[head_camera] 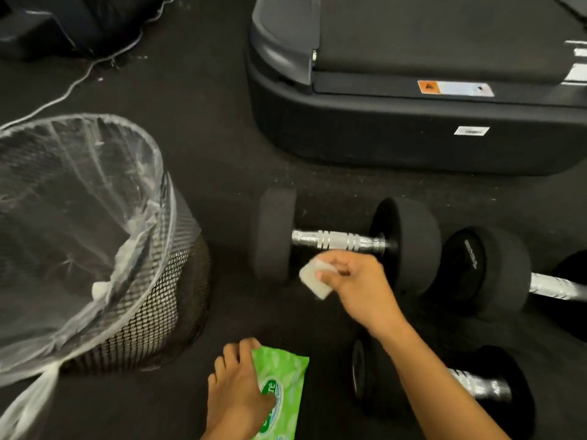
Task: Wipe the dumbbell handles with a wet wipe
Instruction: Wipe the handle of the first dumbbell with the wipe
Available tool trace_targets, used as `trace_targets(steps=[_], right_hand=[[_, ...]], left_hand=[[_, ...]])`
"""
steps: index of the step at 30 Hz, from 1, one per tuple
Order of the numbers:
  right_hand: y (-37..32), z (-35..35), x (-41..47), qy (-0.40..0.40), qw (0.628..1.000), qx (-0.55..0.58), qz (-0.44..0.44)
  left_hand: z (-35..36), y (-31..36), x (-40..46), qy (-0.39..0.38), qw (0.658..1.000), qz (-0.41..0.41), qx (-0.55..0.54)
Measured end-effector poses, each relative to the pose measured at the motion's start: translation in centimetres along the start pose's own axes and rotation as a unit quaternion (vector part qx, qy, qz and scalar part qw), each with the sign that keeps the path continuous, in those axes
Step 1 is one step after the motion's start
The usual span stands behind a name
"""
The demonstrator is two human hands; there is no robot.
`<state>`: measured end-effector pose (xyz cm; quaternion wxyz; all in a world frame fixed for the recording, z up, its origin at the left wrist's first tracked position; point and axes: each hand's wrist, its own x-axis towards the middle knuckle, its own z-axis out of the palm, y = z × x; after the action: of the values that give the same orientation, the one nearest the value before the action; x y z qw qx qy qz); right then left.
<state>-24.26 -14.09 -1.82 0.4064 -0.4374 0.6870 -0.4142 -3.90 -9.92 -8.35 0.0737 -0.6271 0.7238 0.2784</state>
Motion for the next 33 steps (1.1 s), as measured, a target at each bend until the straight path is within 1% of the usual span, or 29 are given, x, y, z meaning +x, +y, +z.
trace_targets(steps=[1, 2, 4, 5, 6, 7, 8, 10, 13, 14, 16, 18, 21, 22, 27, 31, 33], right_hand=[[-0.8, -0.5, 1.3, 0.036, 0.998, -0.046, -0.036], [-1.6, -0.9, 2.5, 0.066, 0.991, -0.089, -0.074], [-2.6, -1.1, 5.1, 0.091, 0.975, -0.156, -0.13], [-2.6, -1.0, 6.4, 0.083, 0.969, -0.184, -0.143], [-2.4, -0.7, 7.7, 0.064, 0.964, -0.215, -0.145], [-2.0, -0.3, 8.7, 0.035, 0.956, -0.256, -0.136], [-1.6, 0.1, 9.6, 0.004, 0.945, -0.304, -0.121], [-1.3, 0.6, 10.6, -0.044, 0.92, -0.377, -0.099], [-1.1, 1.1, 10.2, -0.107, 0.918, -0.37, -0.096], [-0.9, 1.0, 9.7, -0.119, 0.918, -0.364, -0.103], [-0.2, 0.4, 8.3, -0.116, 0.918, -0.357, -0.131], [0.3, -0.4, 8.3, -0.102, 0.921, -0.354, -0.131], [-0.1, -0.4, 10.4, -0.107, 0.937, -0.325, -0.065], [-0.1, 0.0, 10.9, -0.116, 0.939, -0.32, -0.055], [-0.2, -0.7, 9.7, -0.144, 0.926, -0.34, -0.079], [-0.5, 0.1, 11.2, -0.118, 0.932, -0.341, -0.043], [-0.3, 0.8, 10.7, -0.116, 0.926, -0.354, -0.063]], left_hand=[[-0.7, 0.3, 0.0, 0.027, 0.999, 0.038, -0.028], [-1.4, 0.6, 0.3, 0.077, 0.991, 0.088, -0.071], [-3.7, 1.3, 1.0, 0.194, 0.952, 0.193, -0.139], [-5.2, 2.0, 1.5, 0.251, 0.924, 0.249, -0.144], [-6.6, 2.7, 2.2, 0.289, 0.901, 0.293, -0.138], [-8.1, 3.5, 3.0, 0.31, 0.886, 0.321, -0.125], [-9.6, 4.3, 3.9, 0.32, 0.88, 0.333, -0.106], [-11.4, 5.3, 6.1, 0.306, 0.89, 0.331, -0.061], [-11.7, 5.8, 8.8, 0.224, 0.916, 0.333, 0.002], [-11.5, 5.7, 9.5, 0.204, 0.921, 0.333, 0.015], [-11.1, 5.5, 10.2, 0.182, 0.926, 0.332, 0.022], [-10.9, 5.4, 10.4, 0.176, 0.925, 0.336, 0.012], [-10.6, 5.4, 10.5, 0.181, 0.92, 0.346, -0.003], [-10.5, 5.4, 10.6, 0.183, 0.92, 0.347, -0.007], [-10.6, 5.4, 10.6, 0.186, 0.918, 0.351, -0.02], [-10.4, 5.4, 10.6, 0.192, 0.914, 0.355, -0.039], [-10.3, 5.4, 10.7, 0.192, 0.913, 0.357, -0.044]])
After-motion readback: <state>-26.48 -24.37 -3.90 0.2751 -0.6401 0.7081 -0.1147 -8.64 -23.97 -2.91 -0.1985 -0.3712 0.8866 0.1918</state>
